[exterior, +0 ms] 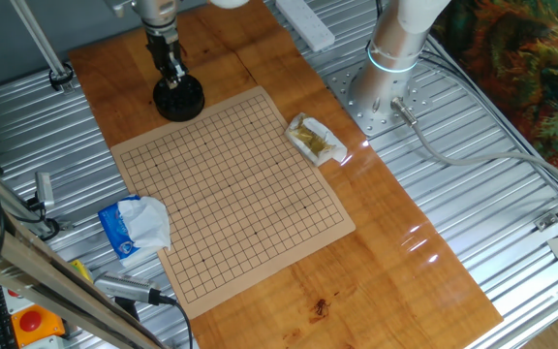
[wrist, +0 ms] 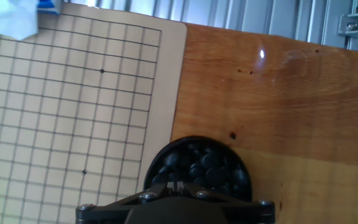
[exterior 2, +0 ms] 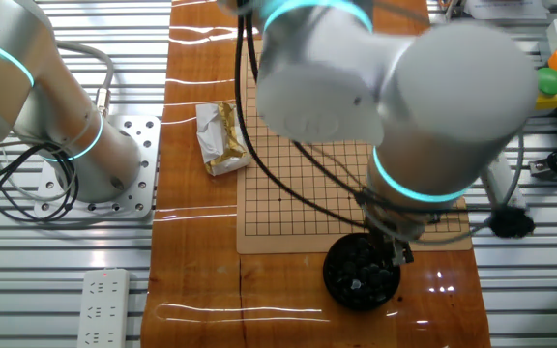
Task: Play the first move as black on the 3-4 point in the upper right corner of the Go board
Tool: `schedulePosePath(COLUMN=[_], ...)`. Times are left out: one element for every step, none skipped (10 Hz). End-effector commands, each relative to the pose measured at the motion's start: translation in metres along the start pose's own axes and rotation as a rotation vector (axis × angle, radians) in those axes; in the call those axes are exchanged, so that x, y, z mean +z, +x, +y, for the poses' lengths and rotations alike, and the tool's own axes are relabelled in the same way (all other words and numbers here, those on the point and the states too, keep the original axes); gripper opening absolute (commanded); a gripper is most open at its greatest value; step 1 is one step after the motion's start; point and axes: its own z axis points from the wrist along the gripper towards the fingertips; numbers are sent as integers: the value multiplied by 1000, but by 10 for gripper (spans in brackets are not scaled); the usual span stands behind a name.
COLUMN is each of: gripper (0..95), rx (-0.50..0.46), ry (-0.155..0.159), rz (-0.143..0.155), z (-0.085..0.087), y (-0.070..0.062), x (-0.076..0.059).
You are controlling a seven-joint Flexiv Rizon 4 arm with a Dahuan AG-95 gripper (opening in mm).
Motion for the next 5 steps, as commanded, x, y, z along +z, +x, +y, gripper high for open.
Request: schedulePosePath(gripper=[0,0,0,0,0], rx=[-5,-9,-16,-21,-23], ry=[1,1,1,0,1], rz=[-2,-2,-2,-4,-7], z=[-5,-9,-14,-17,-21], y=[-2,-5,-7,-7,-5], x=[7,11,14,16,21])
